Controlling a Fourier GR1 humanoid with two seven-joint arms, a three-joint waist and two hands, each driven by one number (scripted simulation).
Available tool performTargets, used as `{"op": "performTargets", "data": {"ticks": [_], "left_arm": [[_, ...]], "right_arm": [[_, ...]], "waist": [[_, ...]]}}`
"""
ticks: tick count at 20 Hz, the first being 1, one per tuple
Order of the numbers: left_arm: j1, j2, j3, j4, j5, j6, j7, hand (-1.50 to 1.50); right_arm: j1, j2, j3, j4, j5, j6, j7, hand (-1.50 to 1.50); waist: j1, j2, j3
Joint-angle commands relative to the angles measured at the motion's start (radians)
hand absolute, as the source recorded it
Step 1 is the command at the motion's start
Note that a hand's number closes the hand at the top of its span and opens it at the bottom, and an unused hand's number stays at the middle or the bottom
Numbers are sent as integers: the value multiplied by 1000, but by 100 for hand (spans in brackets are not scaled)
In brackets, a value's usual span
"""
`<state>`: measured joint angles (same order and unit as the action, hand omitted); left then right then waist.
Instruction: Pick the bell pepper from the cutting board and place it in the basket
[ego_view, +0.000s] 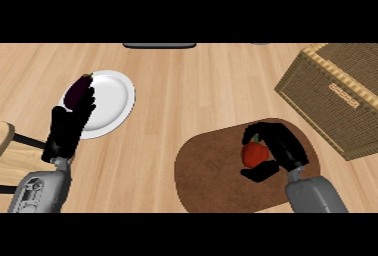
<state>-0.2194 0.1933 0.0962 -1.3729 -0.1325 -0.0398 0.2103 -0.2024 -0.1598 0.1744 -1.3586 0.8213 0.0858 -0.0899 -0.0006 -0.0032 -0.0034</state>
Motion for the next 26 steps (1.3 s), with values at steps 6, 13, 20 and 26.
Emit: {"op": "performTargets", "data": {"ticks": [6, 13, 20, 26], "left_arm": [[1, -5, -7, 13, -21, 5, -19, 0], [3, 5, 2, -49, -1, -8, 36, 0], [14, 9, -1, -54, -22, 3, 52, 0], [12, 3, 8, -43, -17, 10, 36, 0]], "right_arm": [[20, -88, 134, 48, 236, -36, -53, 150], [56, -172, 309, -195, 415, 118, 33, 150], [175, -83, 192, -478, 134, 272, 52, 150], [170, 13, -20, -719, -200, 407, 117, 150]], "waist": [[5, 4, 3], [-3, -1, 3], [-15, -3, 3], [-30, -4, 3]]}}
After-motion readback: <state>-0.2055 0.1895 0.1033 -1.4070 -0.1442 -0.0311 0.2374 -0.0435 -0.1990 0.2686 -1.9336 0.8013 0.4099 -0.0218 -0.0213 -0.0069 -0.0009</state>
